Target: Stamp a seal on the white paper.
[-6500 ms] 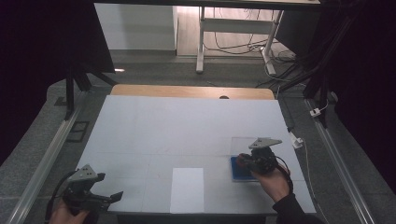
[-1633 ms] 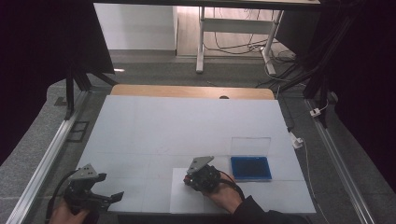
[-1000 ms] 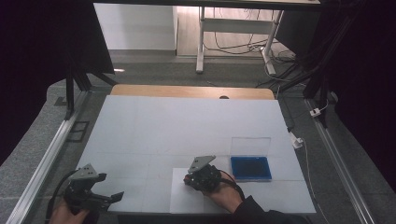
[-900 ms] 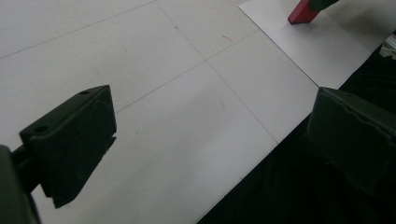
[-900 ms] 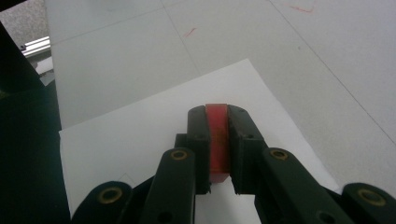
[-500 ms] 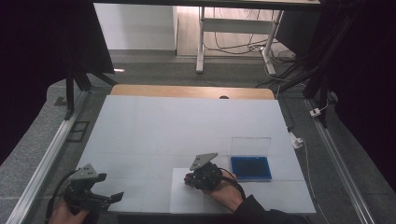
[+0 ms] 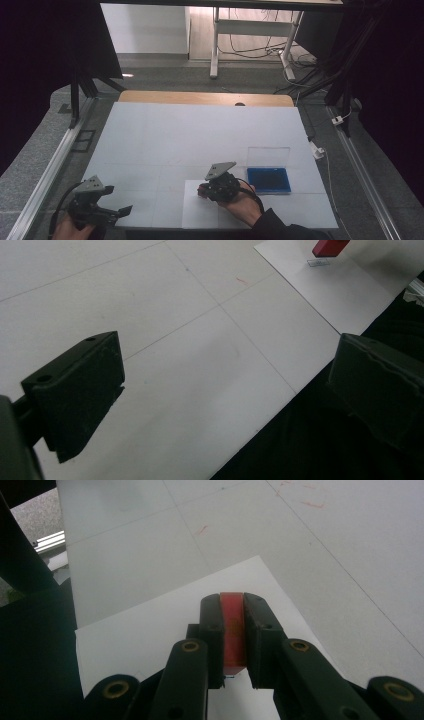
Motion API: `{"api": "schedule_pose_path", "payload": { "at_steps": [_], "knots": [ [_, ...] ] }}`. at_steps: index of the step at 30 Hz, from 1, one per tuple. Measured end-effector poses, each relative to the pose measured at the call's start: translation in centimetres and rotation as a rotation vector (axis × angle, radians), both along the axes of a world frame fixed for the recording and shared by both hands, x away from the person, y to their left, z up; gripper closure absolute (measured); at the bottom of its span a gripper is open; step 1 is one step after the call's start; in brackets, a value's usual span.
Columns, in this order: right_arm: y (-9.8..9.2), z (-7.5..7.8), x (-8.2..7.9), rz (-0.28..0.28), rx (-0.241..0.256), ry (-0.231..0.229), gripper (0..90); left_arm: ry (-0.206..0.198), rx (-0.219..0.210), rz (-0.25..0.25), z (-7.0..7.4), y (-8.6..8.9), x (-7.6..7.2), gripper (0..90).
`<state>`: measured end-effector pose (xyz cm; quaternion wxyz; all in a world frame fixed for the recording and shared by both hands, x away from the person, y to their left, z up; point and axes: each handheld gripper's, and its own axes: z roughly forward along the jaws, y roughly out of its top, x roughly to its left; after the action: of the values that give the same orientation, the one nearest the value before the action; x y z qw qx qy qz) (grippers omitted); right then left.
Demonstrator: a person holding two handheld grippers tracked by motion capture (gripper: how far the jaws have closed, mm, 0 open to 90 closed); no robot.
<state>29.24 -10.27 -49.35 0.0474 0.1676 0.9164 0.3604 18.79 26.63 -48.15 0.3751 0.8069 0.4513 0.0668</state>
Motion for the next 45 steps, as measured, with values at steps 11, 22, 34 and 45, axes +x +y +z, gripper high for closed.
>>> {"api": "schedule_pose_path", "payload": {
  "at_steps": [11, 22, 34, 45],
  "knots": [
    [-0.2, 0.7, -0.2, 0.009, 0.011, -0.004, 79.7, -0.001, -0.003, -0.002, 0.0, 0.0, 0.0, 1.7],
    [-1.1, 1.3, -0.1, 0.003, 0.024, -0.010, 79.6, -0.001, -0.005, -0.001, 0.0, 0.0, 0.0, 1.8],
    [-2.4, 1.8, 0.1, -0.021, 0.022, -0.005, 79.5, -0.001, -0.014, 0.000, 0.0, 0.1, 0.0, 1.7],
    [-4.1, 2.4, 0.3, -0.061, 0.023, -0.008, 79.5, -0.002, -0.015, -0.001, 0.0, 0.1, 0.0, 1.6]
  ]
}}
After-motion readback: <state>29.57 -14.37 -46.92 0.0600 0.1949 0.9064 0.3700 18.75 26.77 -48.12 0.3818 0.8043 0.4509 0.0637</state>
